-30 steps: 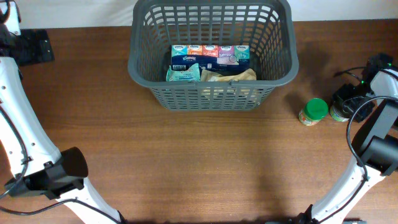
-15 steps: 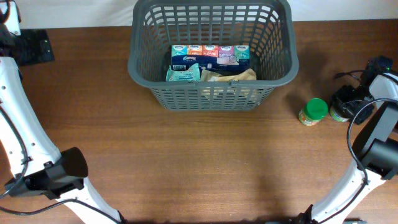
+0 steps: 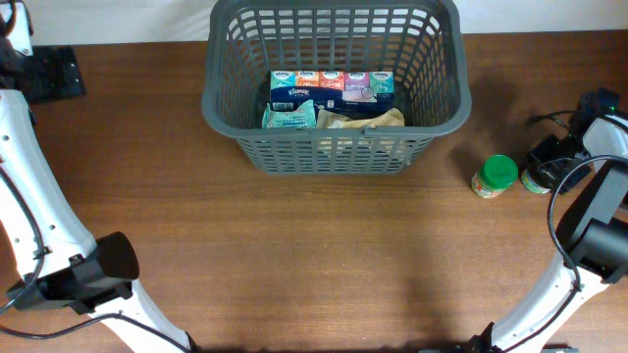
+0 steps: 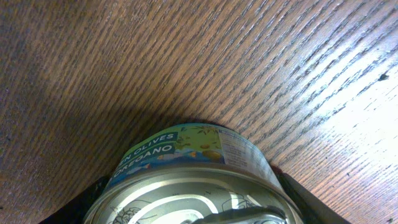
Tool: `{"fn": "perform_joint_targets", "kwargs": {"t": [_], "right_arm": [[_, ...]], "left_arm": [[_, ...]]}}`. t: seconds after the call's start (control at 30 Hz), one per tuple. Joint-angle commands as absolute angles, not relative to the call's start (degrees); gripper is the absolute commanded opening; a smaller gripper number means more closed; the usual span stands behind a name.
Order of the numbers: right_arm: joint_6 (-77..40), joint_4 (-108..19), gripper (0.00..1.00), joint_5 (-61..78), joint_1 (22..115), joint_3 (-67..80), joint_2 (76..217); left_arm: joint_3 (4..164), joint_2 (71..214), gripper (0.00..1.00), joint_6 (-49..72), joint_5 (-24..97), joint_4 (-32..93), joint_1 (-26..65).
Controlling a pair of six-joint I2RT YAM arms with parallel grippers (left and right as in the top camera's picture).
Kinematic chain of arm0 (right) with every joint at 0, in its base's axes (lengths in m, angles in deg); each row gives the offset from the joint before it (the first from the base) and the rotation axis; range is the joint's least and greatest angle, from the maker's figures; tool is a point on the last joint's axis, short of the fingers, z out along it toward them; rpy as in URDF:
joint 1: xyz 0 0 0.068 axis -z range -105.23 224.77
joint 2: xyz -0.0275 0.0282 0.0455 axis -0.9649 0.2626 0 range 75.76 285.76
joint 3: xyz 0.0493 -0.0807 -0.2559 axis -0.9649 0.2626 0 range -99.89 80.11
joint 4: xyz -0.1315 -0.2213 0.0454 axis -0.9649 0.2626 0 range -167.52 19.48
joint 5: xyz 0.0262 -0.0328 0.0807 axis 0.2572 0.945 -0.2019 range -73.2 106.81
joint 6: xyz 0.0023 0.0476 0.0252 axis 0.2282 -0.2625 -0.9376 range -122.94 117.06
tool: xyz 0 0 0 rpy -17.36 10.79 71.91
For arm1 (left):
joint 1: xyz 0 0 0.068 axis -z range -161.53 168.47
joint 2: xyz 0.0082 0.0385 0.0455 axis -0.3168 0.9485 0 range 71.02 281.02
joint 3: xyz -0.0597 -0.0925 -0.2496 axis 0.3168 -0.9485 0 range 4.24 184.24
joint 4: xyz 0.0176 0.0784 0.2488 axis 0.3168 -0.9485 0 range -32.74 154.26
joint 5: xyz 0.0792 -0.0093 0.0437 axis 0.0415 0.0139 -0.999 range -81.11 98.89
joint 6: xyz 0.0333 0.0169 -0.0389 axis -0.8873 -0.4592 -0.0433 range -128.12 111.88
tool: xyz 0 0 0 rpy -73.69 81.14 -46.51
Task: Pack container
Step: 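Lift the tin can and swing the right gripper toward the basket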
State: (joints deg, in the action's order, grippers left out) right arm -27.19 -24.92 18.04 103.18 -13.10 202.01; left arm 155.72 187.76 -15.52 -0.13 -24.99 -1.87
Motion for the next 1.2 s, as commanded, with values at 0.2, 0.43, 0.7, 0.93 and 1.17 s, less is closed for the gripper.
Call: {"fn": "perform_joint_targets", "kwargs": {"t": [0.2, 0.43, 0.7, 0.93, 1.17], "right_arm": [[-27.0, -18.5, 0.53, 18.8, 102.9, -18.9, 206.3], [-24.2, -2.3, 0.43, 19.0, 102.5, -49.9, 206.0], [-14.7, 11.7, 0.33, 12.9, 92.4, -88.1, 205.2], [-9.9, 11.9, 0.04, 10.8, 75.6, -95.2, 204.8], [-8.7, 9.0, 0.04, 10.8, 64.6, -87.5, 205.2]], "left_arm": [[155.5, 187.7, 0.99, -14.6, 0.1, -25.0, -2.0], [155.5, 187.7, 0.99, -14.6, 0.0, -25.0, -2.0], [155.5, 187.7, 0.99, -14.6, 0.1, -25.0, -2.0], [155.5, 187.7, 0.99, -14.6, 0.0, -25.0, -2.0], [155.5, 187.7, 0.99, -14.6, 0.1, -25.0, -2.0]]}}
